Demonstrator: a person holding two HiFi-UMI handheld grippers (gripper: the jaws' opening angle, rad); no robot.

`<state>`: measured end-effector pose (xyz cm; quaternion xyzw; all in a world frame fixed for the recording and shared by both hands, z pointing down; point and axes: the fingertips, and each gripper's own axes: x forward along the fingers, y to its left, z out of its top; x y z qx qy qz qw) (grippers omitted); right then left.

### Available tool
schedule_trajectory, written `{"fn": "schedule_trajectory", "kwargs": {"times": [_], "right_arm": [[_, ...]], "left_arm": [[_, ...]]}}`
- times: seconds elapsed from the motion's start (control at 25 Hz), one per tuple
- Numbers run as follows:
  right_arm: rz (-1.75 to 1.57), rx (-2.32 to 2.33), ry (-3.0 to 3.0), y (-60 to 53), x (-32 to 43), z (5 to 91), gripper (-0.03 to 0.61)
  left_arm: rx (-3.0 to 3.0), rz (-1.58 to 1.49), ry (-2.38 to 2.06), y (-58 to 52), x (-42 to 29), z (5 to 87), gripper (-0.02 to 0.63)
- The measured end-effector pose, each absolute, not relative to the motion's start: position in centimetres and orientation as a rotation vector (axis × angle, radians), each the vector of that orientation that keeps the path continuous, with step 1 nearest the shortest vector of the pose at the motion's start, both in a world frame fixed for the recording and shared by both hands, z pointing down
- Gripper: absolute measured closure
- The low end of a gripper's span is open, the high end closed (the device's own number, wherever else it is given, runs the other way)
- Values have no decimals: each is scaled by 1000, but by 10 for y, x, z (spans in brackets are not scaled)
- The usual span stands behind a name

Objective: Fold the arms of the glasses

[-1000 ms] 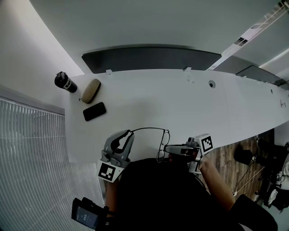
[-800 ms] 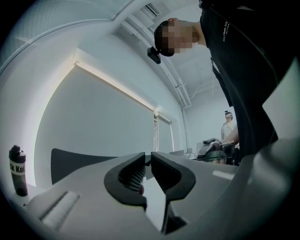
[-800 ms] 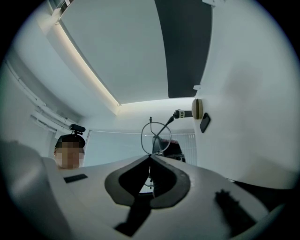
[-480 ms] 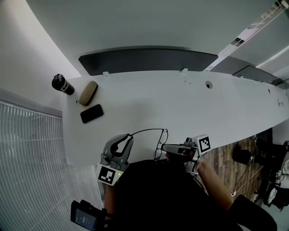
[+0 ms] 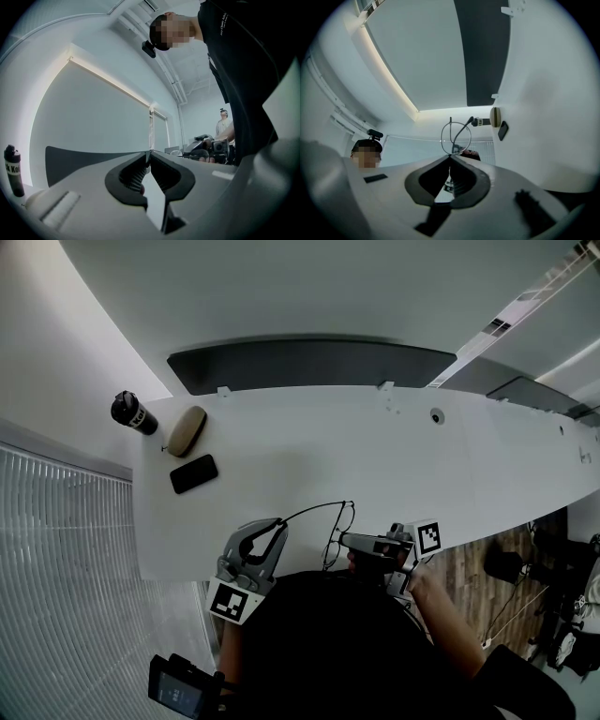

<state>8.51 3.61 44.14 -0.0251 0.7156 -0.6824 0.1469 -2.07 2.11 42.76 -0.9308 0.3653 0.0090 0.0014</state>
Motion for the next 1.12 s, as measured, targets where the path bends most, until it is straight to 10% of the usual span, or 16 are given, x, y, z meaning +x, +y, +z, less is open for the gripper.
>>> {"fn": "schedule_trajectory", "kwargs": {"times": [1.12], "right_arm": [[-1925,-205,1977,10,97,445,568]], "left_arm": [[-2905,-7,942,30,17,419,583]]}}
